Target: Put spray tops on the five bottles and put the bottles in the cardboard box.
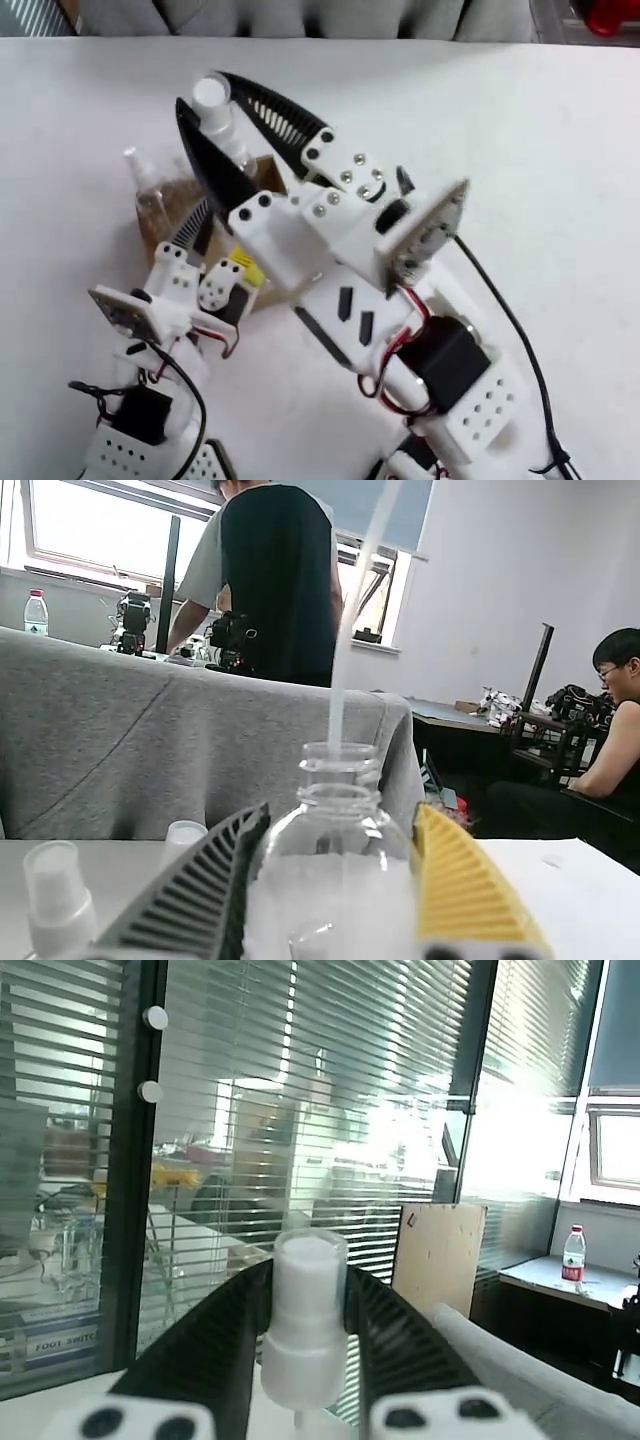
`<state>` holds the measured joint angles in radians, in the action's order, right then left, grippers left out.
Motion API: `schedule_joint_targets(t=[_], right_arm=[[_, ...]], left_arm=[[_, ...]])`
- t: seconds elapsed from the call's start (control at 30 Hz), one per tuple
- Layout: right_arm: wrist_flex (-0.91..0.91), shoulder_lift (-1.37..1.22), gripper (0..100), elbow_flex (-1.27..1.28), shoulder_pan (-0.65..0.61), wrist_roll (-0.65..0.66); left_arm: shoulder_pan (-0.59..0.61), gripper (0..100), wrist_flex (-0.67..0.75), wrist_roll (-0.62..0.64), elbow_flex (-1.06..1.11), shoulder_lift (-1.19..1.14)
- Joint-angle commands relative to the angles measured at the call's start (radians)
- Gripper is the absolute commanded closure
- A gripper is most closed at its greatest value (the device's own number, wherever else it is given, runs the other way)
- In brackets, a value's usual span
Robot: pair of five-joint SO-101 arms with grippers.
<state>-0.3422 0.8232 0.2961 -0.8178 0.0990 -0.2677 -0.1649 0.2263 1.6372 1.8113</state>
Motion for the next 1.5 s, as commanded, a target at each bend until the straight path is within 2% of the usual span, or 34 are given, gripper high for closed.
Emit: schedule_joint_targets(t=[0.0, 0.17, 0.3, 0.43, 0.6, 0.8, 0.93, 1.1, 1.3, 1.47], right_arm=[[0.008, 0.008, 98.1, 0.029, 0.039, 0.011], [0.008, 0.007, 97.8, 0.092, 0.065, -0.086], [-0.068, -0.001, 96.6, 0.097, 0.064, -0.086], [-0.179, -0.004, 86.4, 0.066, 0.059, -0.094], [-0.226, -0.004, 86.1, 0.031, 0.038, -0.087], [-0.328, -0.002, 79.4, -0.135, 0.042, -0.094], [-0.437, 0.007, 81.0, -0.207, 0.042, -0.094], [-0.595, 0.008, 98.6, -0.267, 0.090, -0.094], [-0.731, 0.035, 95.8, -0.273, 0.176, -0.095], [-0.898, 0.101, 95.8, -0.270, 0.197, -0.097]], left_arm=[[-0.007, 98, 0.032, 0.003, -0.009, 0.019], [-0.007, 98, 0.034, 0.003, -0.011, 0.019], [-0.007, 98, 0.034, 0.003, -0.011, 0.019], [-0.007, 98, 0.034, 0.003, -0.012, 0.019], [-0.007, 98, 0.034, 0.003, -0.015, 0.019], [-0.007, 98, 0.029, 0.003, -0.015, 0.019], [0.001, 98, 0.026, 0.003, -0.029, 0.019], [0.128, 98, 0.026, 0.005, -0.107, 0.019], [0.274, 98, 0.018, 0.005, -0.130, 0.019], [0.329, 98, -0.052, 0.005, -0.130, 0.019]])
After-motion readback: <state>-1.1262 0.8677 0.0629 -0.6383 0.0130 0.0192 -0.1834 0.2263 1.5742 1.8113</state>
